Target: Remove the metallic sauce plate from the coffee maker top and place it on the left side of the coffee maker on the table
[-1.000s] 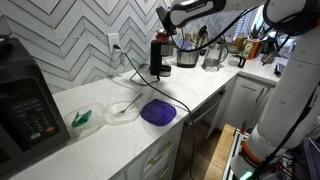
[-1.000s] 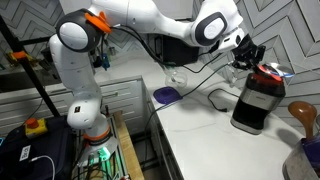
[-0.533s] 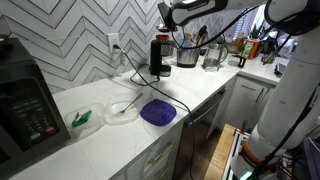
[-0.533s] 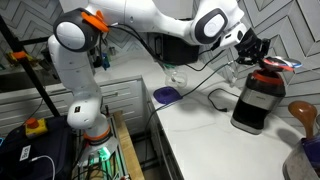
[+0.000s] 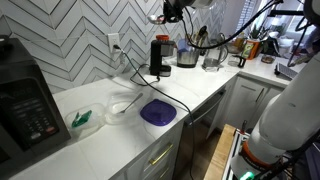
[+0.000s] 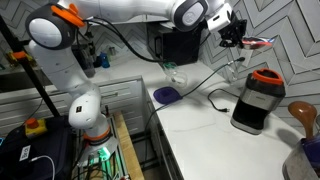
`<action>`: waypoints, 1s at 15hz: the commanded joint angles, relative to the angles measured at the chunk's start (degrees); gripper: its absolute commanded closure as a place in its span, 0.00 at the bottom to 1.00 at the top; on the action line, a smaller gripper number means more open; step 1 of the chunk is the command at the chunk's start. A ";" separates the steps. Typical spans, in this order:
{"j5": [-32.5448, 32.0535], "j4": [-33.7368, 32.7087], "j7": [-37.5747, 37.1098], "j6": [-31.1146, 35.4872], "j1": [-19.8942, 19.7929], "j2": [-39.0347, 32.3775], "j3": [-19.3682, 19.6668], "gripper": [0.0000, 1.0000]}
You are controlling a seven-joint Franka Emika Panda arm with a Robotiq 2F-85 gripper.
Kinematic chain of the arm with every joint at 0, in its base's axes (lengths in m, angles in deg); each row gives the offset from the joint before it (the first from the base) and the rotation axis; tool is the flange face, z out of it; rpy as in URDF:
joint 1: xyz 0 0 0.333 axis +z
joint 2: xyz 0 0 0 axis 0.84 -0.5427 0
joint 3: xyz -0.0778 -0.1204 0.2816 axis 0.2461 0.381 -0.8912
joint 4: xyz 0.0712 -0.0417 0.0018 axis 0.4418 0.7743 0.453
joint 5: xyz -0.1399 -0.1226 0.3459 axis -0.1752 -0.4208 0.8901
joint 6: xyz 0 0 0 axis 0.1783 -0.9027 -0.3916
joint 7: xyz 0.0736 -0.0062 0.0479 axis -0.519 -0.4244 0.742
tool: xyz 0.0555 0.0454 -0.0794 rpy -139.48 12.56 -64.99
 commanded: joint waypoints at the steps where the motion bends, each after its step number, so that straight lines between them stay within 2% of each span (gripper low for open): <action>1: 7.45 9.47 14.03 -6.65 1.26 9.17 1.22 0.99; 5: 8.77 18.00 19.59 -15.16 -0.35 15.55 0.38 0.99; 7: 6.30 21.90 17.82 -19.66 -2.59 17.05 -0.78 0.99; 8: 7.71 16.76 17.91 -17.60 -2.04 13.38 -0.97 0.97; 12: 7.51 20.90 17.90 -18.82 -3.11 15.23 -1.37 0.97; 15: 4.89 23.52 28.68 -15.25 -2.46 15.84 -0.60 0.99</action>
